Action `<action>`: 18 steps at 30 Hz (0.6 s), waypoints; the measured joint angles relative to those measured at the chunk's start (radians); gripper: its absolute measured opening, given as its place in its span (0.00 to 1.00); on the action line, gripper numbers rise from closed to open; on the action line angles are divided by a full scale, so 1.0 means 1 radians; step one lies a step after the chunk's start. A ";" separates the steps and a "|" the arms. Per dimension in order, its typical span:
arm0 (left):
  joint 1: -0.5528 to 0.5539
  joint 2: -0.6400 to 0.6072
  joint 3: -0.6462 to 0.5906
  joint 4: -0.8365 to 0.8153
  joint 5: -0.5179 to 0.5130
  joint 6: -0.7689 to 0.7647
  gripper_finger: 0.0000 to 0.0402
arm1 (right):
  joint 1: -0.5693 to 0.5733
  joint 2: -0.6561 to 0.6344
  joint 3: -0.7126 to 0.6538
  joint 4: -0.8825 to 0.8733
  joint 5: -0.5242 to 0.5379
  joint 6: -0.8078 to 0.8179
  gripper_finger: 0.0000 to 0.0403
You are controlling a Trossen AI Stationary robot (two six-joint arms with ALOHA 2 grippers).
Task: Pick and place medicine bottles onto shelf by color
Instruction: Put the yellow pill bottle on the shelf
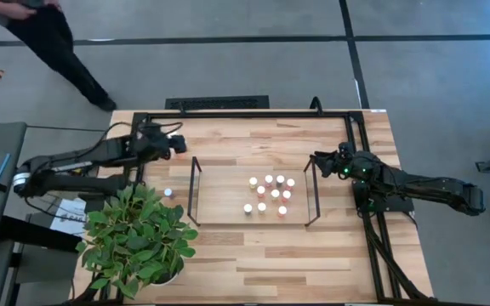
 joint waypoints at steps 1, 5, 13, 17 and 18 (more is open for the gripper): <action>0.009 0.035 0.024 -0.038 0.044 -0.021 0.66 | 0.000 0.000 0.000 0.000 0.000 0.000 0.62; 0.030 0.160 0.105 -0.148 0.196 -0.076 0.66 | 0.000 0.000 0.000 0.000 0.000 0.000 0.62; 0.066 0.361 0.209 -0.359 0.388 -0.229 0.66 | 0.000 0.000 0.000 0.000 0.000 0.000 0.62; 0.087 0.424 0.238 -0.395 0.430 -0.283 0.66 | 0.000 0.000 0.000 0.001 0.000 0.000 0.62; 0.095 0.436 0.246 -0.397 0.431 -0.285 0.66 | 0.000 0.000 0.000 0.000 0.000 0.000 0.62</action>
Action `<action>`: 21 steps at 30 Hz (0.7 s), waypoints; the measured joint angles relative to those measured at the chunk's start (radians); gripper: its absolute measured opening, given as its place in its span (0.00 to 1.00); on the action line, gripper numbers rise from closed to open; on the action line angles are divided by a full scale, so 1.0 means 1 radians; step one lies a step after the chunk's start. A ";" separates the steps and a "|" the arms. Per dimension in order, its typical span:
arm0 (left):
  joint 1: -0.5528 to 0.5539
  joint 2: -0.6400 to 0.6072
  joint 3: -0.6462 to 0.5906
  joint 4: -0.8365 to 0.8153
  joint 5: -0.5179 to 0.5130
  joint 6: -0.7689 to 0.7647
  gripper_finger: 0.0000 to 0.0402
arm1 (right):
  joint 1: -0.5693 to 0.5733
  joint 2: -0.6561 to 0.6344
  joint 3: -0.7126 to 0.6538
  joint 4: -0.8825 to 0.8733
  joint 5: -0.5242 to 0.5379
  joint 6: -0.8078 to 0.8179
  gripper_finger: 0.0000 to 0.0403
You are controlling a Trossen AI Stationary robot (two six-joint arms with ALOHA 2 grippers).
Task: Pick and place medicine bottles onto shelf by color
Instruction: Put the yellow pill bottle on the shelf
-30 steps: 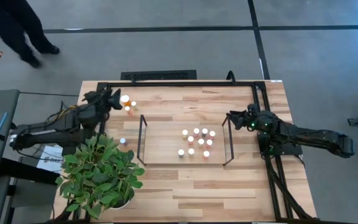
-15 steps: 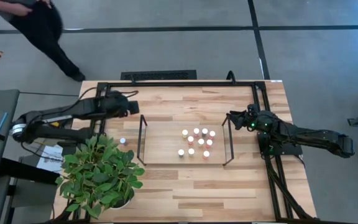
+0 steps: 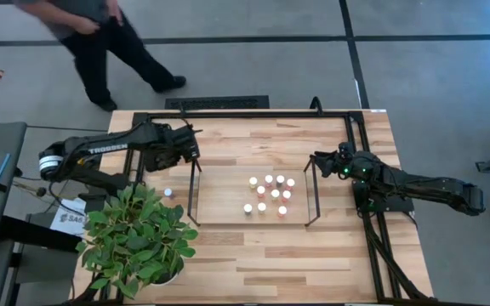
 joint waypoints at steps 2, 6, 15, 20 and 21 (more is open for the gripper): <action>0.016 0.021 0.019 0.002 0.000 -0.008 0.66 | 0.000 0.000 0.000 0.000 0.000 0.000 0.62; 0.046 0.054 0.068 0.013 -0.013 -0.015 0.66 | 0.000 0.000 0.000 -0.001 0.000 0.000 0.62; 0.113 0.128 0.139 0.014 -0.079 -0.044 0.66 | 0.000 0.000 0.000 -0.001 0.000 0.000 0.62; 0.144 0.199 0.139 0.026 -0.046 -0.058 0.66 | 0.000 0.000 0.000 -0.001 0.000 0.000 0.62; 0.149 0.214 0.139 0.031 -0.039 -0.062 0.66 | 0.000 0.000 0.000 -0.001 0.000 0.000 0.62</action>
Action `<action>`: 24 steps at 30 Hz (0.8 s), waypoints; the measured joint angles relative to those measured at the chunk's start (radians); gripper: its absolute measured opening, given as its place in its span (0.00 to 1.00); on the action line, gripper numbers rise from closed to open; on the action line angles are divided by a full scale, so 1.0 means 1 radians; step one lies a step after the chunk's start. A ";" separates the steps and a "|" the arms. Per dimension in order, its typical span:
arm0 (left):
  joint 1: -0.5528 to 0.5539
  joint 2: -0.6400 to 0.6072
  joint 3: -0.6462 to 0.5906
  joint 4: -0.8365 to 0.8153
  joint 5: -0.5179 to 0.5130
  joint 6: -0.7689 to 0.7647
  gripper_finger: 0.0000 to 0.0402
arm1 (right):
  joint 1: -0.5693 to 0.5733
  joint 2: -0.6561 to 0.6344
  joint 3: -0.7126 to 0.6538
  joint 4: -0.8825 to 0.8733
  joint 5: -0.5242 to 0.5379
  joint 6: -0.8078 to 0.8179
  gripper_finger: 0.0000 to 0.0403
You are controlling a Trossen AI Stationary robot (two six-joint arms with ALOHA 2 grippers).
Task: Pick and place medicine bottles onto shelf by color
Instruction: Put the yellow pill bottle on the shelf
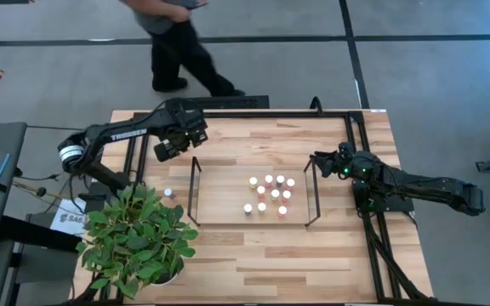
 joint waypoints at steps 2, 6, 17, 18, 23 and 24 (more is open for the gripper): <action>0.007 0.028 0.000 0.014 0.012 -0.006 0.66 | 0.000 0.000 0.000 0.000 0.000 0.000 0.62; 0.022 0.061 0.001 0.042 0.031 0.012 0.66 | 0.000 0.000 0.000 0.000 0.000 0.000 0.62; 0.086 0.061 0.001 0.043 -0.045 0.114 0.66 | 0.000 0.000 0.000 -0.001 0.000 0.000 0.62; 0.093 0.061 0.001 0.043 -0.051 0.126 0.66 | 0.000 0.000 0.000 -0.001 0.000 0.000 0.62; 0.122 0.061 0.001 0.043 -0.080 0.158 0.66 | 0.000 0.000 0.000 -0.002 0.000 0.000 0.62; 0.125 0.061 0.001 0.044 -0.082 0.161 0.66 | 0.000 0.000 0.000 -0.003 0.000 0.000 0.62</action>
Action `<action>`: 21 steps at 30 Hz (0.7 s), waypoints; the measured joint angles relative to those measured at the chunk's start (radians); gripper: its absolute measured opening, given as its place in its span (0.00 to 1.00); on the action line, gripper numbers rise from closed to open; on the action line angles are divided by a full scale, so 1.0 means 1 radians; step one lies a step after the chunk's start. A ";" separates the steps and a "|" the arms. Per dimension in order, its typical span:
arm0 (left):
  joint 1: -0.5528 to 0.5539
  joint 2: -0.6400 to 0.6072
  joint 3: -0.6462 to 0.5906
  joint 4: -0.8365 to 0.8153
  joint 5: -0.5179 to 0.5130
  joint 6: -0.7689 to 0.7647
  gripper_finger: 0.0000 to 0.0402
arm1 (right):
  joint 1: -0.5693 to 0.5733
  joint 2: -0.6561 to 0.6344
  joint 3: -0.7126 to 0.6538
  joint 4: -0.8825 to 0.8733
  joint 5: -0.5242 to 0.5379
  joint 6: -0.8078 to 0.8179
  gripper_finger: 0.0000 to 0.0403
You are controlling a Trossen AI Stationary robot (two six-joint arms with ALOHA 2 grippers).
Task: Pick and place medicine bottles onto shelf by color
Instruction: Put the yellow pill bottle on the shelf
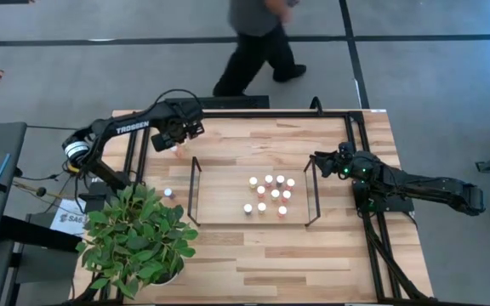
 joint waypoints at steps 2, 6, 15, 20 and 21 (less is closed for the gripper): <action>0.004 0.000 0.000 0.010 -0.004 0.004 0.66 | 0.000 0.000 0.000 0.000 0.000 0.000 0.62; 0.000 0.000 0.000 0.036 -0.031 0.027 0.66 | 0.000 0.000 0.000 0.000 0.000 0.000 0.62; -0.004 0.045 0.000 0.059 -0.047 0.037 0.66 | 0.000 0.000 0.000 -0.001 0.000 0.000 0.62; -0.004 0.079 0.000 0.082 -0.028 0.041 0.66 | 0.000 0.000 0.000 -0.005 0.000 0.000 0.62; -0.004 0.080 0.000 0.082 -0.030 0.041 0.66 | 0.000 0.000 0.000 -0.005 0.000 0.000 0.62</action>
